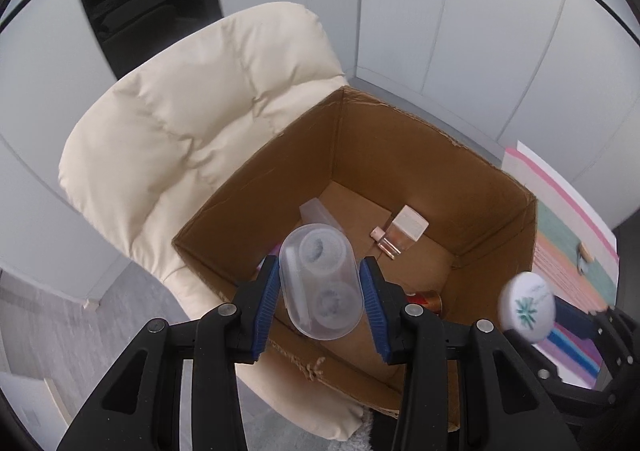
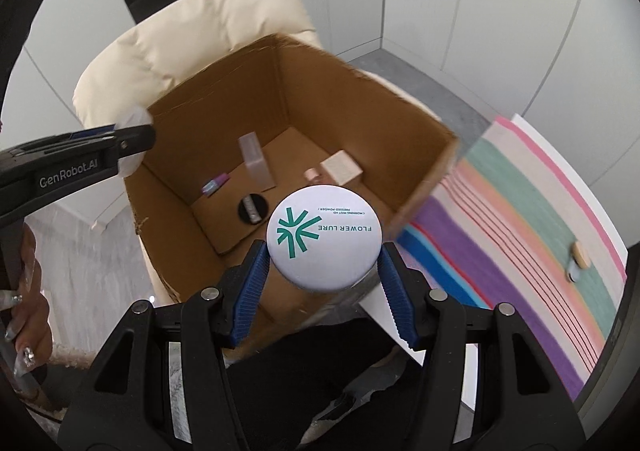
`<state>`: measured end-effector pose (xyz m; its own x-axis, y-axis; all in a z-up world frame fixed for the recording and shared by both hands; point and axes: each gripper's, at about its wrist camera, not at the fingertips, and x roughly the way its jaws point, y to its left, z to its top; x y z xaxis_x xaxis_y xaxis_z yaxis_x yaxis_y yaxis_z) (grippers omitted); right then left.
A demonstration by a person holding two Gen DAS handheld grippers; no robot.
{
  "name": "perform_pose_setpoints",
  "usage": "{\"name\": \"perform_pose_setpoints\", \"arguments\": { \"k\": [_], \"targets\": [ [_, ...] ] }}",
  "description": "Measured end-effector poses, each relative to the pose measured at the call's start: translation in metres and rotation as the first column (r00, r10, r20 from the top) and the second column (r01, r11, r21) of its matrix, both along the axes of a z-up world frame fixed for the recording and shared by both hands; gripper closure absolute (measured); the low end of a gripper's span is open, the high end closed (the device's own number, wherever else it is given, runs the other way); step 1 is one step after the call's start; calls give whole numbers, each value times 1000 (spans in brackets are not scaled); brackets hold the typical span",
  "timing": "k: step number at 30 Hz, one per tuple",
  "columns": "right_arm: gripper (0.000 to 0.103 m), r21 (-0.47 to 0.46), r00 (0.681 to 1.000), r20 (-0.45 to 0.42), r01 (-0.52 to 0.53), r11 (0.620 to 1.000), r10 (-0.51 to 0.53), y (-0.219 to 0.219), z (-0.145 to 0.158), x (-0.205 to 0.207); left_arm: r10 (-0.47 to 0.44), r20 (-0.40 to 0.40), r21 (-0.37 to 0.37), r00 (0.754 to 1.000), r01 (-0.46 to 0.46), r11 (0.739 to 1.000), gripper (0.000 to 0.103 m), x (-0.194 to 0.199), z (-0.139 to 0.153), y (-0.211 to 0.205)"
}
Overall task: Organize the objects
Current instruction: 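Carry the white compact and clear case over the cardboard box, then withdraw both tools from the box back over the striped cloth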
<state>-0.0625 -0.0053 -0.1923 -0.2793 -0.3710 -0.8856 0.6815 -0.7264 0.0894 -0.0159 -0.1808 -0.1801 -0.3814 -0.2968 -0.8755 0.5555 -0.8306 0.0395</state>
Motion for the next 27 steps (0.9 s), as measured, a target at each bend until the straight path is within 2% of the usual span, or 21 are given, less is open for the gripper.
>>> {"name": "perform_pose_setpoints", "arguments": {
  "k": [1, 2, 3, 4, 5, 10, 19, 27],
  "targets": [
    [44, 3, 1000, 7, -7, 1000, 7, -5, -2, 0, -13, 9, -3, 1000, 13, 1000, 40, -2, -1, 1],
    [42, 2, 1000, 20, -14, 1000, 14, -9, -4, -2, -15, 17, -4, 1000, 15, 1000, 29, -4, -2, 1],
    [25, 0, 999, 37, -16, 1000, 16, -12, -6, -3, -15, 20, 1, 1000, 15, 1000, 10, -5, -3, 1],
    [7, -5, 999, 51, -8, 1000, 9, -15, -8, -6, -12, 16, 6, 1000, 12, 1000, 1, -4, -2, 2],
    [3, -20, 998, 57, 10, 1000, -9, -15, -8, -8, -7, 6, 15, 1000, 7, 1000, 0, -3, -2, 1],
    [3, -36, 999, 42, 35, 999, -34, -13, -6, -10, 13, -19, 66, 1000, -11, 998, 0, -2, -3, -4],
    [3, -2, 997, 52, 62, 998, -62, -9, -14, -12, 20, -6, 64, 1000, -19, 998, 0, -2, -5, -5],
    [3, 2, 995, 42, 90, 996, -90, 6, -11, -12, 0, -26, 64, 1000, 1, 998, 0, -1, 1, 5]
  ]
}}
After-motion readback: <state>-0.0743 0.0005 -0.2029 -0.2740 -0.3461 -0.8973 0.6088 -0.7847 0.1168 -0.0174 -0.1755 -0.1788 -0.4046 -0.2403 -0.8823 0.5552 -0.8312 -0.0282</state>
